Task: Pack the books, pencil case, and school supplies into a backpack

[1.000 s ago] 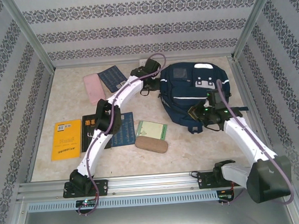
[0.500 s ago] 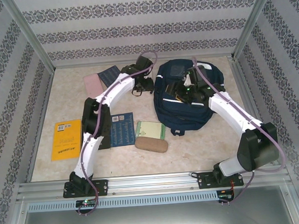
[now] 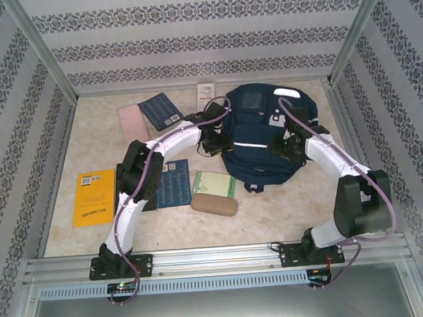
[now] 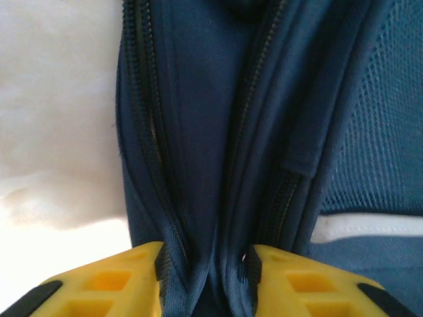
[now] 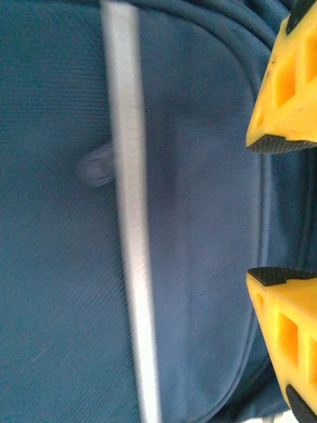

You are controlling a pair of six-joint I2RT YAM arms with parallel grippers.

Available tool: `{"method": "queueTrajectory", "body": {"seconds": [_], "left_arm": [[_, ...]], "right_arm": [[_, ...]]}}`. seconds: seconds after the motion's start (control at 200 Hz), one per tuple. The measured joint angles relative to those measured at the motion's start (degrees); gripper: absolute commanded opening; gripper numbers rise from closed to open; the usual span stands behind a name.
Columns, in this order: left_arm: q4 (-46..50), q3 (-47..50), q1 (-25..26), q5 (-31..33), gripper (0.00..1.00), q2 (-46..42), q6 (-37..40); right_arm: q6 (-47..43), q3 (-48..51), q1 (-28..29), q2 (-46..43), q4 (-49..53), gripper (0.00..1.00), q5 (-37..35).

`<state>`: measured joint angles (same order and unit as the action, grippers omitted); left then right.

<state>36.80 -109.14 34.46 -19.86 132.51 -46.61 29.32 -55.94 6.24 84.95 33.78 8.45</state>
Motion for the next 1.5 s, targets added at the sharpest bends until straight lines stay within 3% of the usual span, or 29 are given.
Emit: {"method": "queueTrajectory", "body": {"seconds": [0.15, 0.33, 0.644, 0.774, 0.944, 1.214, 1.499], "left_arm": [[2.95, -12.44, -0.17, -0.44, 0.28, 7.69, -0.28], [3.78, -28.37, -1.68, 0.35, 0.28, 17.16, 0.74], [3.72, -32.06, -6.03, 1.77, 0.46, 18.53, 3.98], [5.84, -26.53, -7.48, 2.78, 0.58, 12.20, 7.02], [5.68, -14.03, -7.52, 4.15, 0.78, -4.46, 10.97], [0.74, 4.76, -7.48, 9.42, 0.81, -27.15, 14.75], [-3.32, 21.94, -7.48, 11.17, 0.81, -31.65, 14.08]], "right_arm": [[0.72, 6.62, 2.62, 0.24, -3.56, 0.46, -0.44], [5.16, 6.47, 11.10, 1.97, -6.82, 0.46, -0.22], [10.05, -9.07, 16.35, 15.87, -4.04, 0.47, 3.78], [10.67, -14.53, 16.63, 19.96, -4.76, 0.48, 4.07], [10.84, -16.83, 17.18, 20.55, -6.01, 0.52, 3.65], [5.97, -18.47, 16.81, 17.44, -4.46, 0.57, 0.22], [0.22, -18.99, 8.07, 16.59, -4.28, 0.55, -4.74]]}}
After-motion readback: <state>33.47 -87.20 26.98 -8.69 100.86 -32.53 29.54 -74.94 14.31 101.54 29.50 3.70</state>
